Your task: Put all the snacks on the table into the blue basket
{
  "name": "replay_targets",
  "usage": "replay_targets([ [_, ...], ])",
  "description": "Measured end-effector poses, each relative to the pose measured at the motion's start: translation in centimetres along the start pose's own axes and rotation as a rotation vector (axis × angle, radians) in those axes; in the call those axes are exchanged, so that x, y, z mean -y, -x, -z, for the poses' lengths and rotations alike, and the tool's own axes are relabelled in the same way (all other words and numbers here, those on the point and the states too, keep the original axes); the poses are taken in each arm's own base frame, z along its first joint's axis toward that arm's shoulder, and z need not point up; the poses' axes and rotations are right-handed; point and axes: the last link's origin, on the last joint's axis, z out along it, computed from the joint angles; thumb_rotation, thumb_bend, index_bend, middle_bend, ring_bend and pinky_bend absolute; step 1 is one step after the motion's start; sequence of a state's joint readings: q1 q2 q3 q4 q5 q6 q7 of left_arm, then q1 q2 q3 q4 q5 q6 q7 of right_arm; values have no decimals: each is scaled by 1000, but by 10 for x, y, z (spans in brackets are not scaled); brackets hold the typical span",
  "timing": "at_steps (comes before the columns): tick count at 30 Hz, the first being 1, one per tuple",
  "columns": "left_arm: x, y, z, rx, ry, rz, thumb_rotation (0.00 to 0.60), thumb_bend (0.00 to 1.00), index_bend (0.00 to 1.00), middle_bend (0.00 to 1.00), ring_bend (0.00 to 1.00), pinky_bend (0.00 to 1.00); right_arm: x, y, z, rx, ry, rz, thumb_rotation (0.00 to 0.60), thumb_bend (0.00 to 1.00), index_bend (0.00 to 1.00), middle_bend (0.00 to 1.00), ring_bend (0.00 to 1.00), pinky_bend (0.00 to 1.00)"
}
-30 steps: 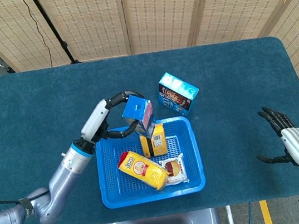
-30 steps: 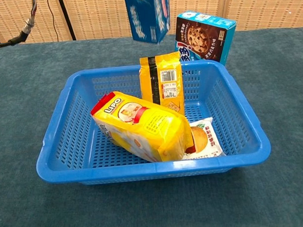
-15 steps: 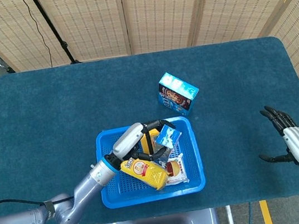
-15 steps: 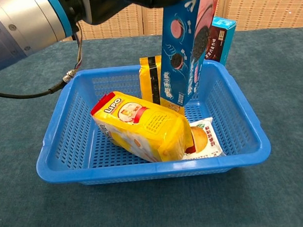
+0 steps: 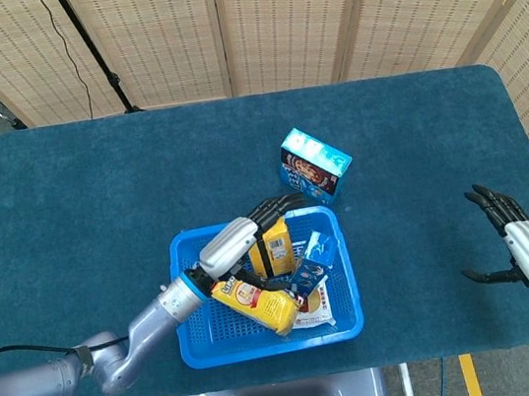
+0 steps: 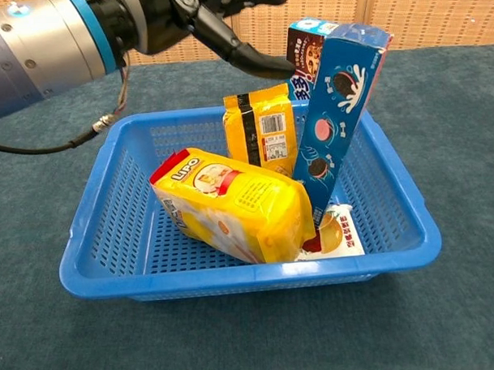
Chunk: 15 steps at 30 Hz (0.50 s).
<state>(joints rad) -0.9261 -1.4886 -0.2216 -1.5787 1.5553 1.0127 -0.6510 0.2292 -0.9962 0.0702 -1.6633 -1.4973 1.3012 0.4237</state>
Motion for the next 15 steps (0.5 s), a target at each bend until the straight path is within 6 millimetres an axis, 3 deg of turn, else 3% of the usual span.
replay_targets([
  [8,-6,-58,40,-71,-61,-254,600,122,0,0,0,0,-20,-18,-18,-46,49,16,600,0,0,0,0,0],
  [15,-4,-105,109,-189,-226,-418,600,122,0,0,0,0,-21,-38,-51,-87,18,45,600,0,0,0,0,0],
])
